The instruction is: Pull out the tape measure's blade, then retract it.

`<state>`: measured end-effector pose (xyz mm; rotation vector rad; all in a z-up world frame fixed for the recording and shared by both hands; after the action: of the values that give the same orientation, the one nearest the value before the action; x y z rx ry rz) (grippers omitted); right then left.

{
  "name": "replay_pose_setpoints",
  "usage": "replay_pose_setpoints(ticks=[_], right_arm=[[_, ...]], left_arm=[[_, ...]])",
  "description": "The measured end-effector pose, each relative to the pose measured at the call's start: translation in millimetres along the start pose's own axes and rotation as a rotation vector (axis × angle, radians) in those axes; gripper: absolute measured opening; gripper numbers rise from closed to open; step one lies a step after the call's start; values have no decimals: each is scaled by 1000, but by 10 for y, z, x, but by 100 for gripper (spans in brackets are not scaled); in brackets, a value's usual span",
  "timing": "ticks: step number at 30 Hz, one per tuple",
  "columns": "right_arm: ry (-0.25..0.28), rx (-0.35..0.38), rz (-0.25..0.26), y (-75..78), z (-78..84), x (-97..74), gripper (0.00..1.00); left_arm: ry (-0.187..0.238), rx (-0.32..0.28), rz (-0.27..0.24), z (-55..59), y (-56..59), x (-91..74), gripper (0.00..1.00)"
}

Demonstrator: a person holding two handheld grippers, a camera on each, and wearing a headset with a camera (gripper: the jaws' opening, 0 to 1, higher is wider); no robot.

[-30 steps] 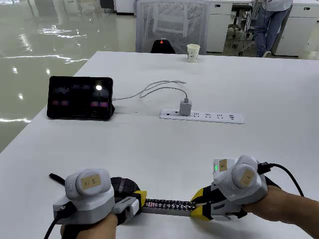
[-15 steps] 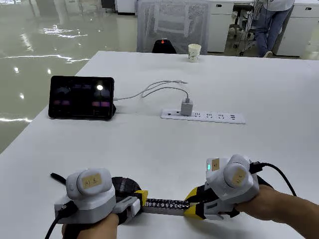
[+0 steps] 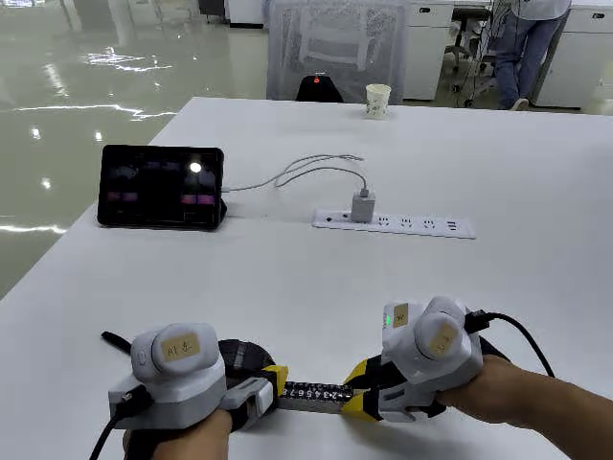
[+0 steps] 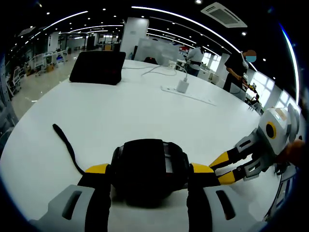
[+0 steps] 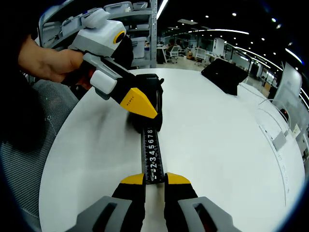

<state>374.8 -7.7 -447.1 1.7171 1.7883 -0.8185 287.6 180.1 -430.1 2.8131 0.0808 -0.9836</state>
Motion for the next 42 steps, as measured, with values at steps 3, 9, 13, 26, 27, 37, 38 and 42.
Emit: replay_pose_setpoints(ticks=[3, 9, 13, 26, 27, 37, 38, 42], right_arm=[[4, 1, -1, -5, -31, 36, 11], [10, -2, -5, -16, -87, 92, 11], [14, -2, -6, -22, -115, 126, 11], [27, 0, -14, -41, -224, 244, 11], [28, 0, -15, -43, -232, 253, 11], [41, -3, -18, -54, -321, 358, 11], [42, -2, -19, -54, -331, 370, 11], [46, -4, -21, -64, -363, 403, 11]], left_arm=[[1, -1, 1, 1, -3, 2, 59], [0, -2, 3, 1, -5, 2, 59], [-1, -1, 3, 1, -5, 2, 59], [-1, -4, 4, -1, -9, -2, 59], [-1, -4, 4, -1, -9, -2, 59], [-2, -7, 4, -2, -12, -3, 59], [-2, -8, 4, -2, -12, -2, 59], [-2, -9, 5, -1, -11, -3, 59]])
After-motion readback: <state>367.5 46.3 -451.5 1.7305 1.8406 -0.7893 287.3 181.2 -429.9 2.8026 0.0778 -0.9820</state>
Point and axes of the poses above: the centre of the closed fingertips' face, and the gripper's own axes: x roughly forward along the fingers, y roughly to its right, z roughly out of its underside, the point moved 10 cm from there along -x, roughly backward along the fingers, and after that the axes turned 6 degrees about x, right-handed, at the moved point
